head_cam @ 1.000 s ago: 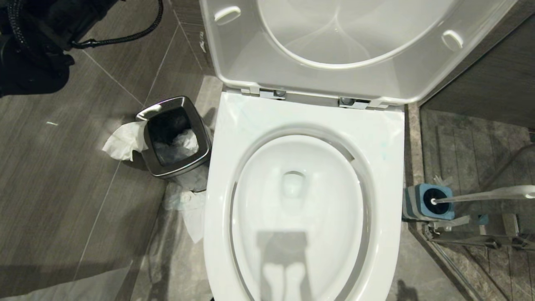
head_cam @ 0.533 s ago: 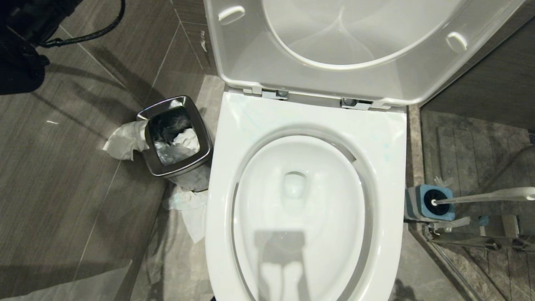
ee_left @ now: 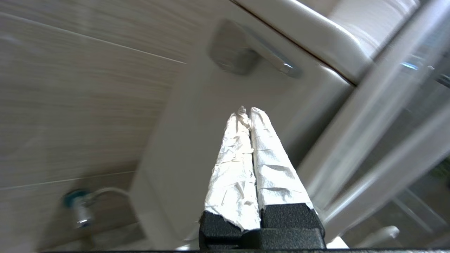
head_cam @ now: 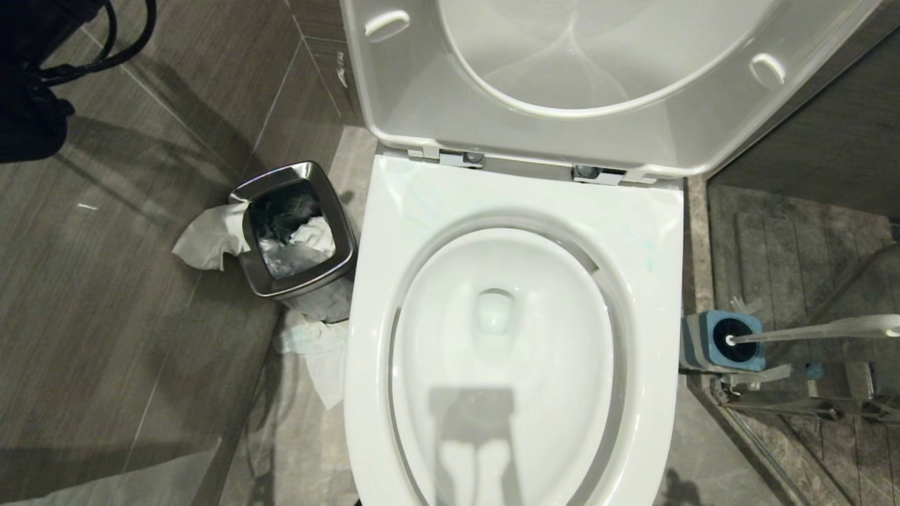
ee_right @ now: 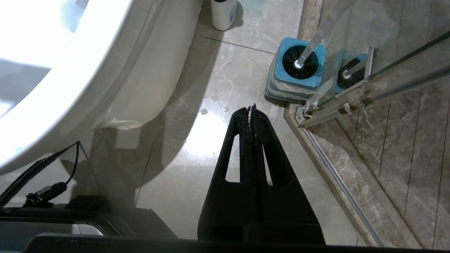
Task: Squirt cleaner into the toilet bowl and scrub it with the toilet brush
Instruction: Close the toilet lid
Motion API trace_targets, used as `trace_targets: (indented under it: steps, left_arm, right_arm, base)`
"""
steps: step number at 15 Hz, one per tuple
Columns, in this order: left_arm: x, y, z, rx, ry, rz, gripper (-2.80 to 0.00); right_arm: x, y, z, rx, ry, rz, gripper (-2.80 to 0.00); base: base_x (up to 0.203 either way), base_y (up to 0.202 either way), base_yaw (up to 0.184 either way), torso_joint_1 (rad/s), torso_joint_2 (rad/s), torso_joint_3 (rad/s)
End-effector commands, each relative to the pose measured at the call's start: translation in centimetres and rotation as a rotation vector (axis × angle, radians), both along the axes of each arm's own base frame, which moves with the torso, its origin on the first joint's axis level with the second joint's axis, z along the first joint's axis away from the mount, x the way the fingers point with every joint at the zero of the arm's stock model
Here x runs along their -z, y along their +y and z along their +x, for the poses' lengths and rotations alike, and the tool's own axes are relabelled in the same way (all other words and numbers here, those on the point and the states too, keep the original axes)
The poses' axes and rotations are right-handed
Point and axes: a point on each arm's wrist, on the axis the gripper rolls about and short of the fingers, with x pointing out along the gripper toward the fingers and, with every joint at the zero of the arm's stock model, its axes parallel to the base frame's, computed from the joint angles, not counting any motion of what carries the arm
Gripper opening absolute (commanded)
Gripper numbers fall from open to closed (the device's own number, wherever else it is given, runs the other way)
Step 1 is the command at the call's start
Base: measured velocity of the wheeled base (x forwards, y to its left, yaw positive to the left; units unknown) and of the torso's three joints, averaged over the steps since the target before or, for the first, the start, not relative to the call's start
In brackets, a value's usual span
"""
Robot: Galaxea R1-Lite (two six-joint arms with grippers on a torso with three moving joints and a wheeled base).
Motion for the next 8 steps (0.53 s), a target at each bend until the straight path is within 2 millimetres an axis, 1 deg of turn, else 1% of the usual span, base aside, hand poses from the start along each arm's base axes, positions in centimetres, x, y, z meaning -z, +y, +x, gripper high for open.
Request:
trace_targets:
  steps: [1, 5, 8]
  left_arm:
    - [0.4, -0.8, 0.3, 0.033, -0.005, 0.007, -2.8]
    - [0.7, -3.8, 0.3, 0.121, -0.042, 0.007, -2.8]
    - [1.2, -5.4, 0.7, 0.16, -0.083, 0.005, -2.8]
  right_arm:
    - [0.0, 0.0, 0.0, 0.0, 0.001, 0.0, -2.8]
    - [0.0, 0.0, 0.0, 0.0, 0.001, 0.0, -2.8]
    - [0.0, 0.0, 0.0, 0.0, 0.001, 0.0, -2.8]
  base:
    - [0.0, 0.0, 0.0, 0.0, 0.0, 0.0]
    - [0.0, 0.0, 0.0, 0.0, 0.0, 0.0]
    - [0.0, 0.0, 0.0, 0.0, 0.0, 0.0]
